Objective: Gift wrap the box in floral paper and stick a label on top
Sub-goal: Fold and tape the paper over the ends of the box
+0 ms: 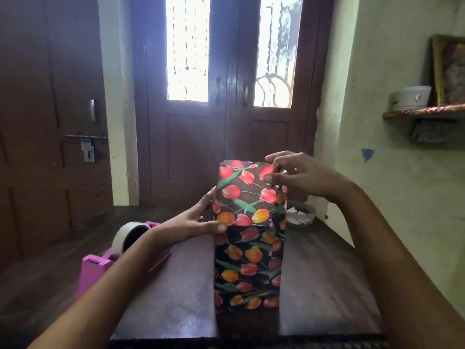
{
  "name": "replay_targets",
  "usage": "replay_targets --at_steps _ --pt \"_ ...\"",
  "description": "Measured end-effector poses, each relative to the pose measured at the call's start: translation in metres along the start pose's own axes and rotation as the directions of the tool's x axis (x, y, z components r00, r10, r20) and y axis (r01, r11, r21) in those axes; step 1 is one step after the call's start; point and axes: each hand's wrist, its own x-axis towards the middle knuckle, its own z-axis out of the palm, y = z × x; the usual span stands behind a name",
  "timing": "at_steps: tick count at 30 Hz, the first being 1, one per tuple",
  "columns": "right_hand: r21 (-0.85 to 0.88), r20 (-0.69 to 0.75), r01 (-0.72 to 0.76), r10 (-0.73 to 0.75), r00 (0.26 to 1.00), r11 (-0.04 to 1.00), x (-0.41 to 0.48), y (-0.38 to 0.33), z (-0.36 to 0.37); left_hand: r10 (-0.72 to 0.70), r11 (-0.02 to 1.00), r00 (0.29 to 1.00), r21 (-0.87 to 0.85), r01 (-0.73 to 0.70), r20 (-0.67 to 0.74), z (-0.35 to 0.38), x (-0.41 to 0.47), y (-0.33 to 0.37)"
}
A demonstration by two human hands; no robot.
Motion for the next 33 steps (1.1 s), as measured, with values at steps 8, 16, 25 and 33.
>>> replay_targets --at_steps 8,16,25,33 --pt "0.257 -0.28 0.0 0.075 0.957 0.966 -0.019 0.003 0.025 0.09 0.995 0.996 0.048 -0.089 -0.018 0.014 0.003 0.007" --pt "0.468 -0.547 0.11 0.189 0.816 0.877 -0.032 0.004 0.053 0.144 0.94 0.986 0.323 -0.11 -0.084 0.016 0.016 0.016" --pt "0.021 -0.738 -0.007 0.02 0.674 1.0 -0.036 0.01 0.048 -0.033 0.716 0.993 0.696 -0.053 0.109 0.007 0.025 0.034" --pt "-0.583 -0.134 0.175 -0.306 0.942 0.794 -0.024 -0.039 0.042 -0.129 0.645 0.979 0.763 -0.039 0.159 0.003 0.027 0.044"
